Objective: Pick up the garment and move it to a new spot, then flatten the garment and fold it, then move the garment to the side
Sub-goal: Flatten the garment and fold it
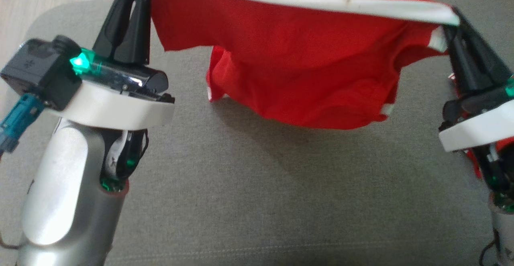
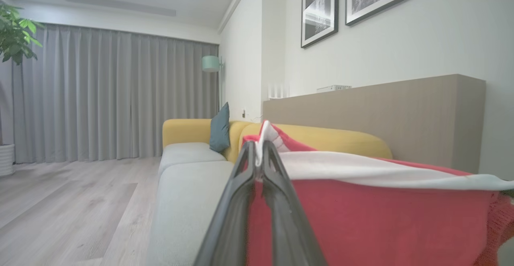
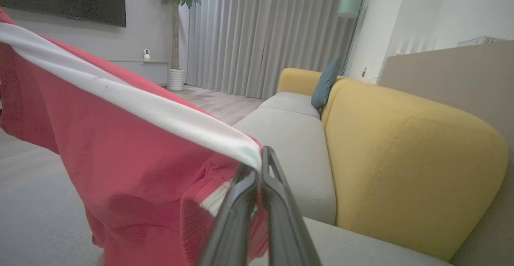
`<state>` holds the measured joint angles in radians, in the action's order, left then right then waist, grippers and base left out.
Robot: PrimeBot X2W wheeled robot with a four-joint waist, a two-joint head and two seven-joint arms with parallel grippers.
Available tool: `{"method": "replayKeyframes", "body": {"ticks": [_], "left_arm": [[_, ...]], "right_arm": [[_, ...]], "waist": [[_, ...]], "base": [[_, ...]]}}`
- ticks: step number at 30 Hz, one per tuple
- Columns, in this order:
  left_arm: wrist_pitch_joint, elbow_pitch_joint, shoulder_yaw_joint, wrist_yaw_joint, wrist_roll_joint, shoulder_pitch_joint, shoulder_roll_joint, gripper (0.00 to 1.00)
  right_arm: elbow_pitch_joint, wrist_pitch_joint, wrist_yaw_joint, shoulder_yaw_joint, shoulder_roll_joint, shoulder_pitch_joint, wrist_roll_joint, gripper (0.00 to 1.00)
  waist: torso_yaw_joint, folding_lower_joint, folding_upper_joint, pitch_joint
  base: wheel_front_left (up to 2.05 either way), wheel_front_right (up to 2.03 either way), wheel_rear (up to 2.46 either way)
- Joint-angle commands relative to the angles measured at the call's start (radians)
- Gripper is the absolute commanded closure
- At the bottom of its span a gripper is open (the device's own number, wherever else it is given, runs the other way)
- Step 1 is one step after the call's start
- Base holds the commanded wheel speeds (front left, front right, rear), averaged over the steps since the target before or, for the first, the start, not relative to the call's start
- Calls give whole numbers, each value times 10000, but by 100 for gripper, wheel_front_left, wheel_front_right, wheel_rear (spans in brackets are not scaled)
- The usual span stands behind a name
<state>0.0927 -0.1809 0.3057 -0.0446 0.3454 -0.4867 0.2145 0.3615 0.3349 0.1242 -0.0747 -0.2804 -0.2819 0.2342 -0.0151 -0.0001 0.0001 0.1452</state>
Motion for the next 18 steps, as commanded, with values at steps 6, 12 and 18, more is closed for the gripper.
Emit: {"method": "replayKeyframes", "body": {"ticks": [6, 12, 18], "left_arm": [[-391, -256, -477, -70, 326, -554, 209, 100], [-425, 1167, -445, 317, 640, -1759, 65, 100], [372, 4614, -646, 833, 731, -4596, -194, 100]], "right_arm": [[190, 128, 65, 90, -46, -444, 131, 100], [-727, 158, 65, -163, -342, -1722, 527, 100], [-3487, -515, 65, -914, -451, -4850, 927, 100]], "waist": [[-142, 1, -1, -7], [-140, 1, -1, 464], [-246, 1, -1, 999]], "base": [[0, 0, 0], [0, 0, 0], [0, 0, 0]]}}
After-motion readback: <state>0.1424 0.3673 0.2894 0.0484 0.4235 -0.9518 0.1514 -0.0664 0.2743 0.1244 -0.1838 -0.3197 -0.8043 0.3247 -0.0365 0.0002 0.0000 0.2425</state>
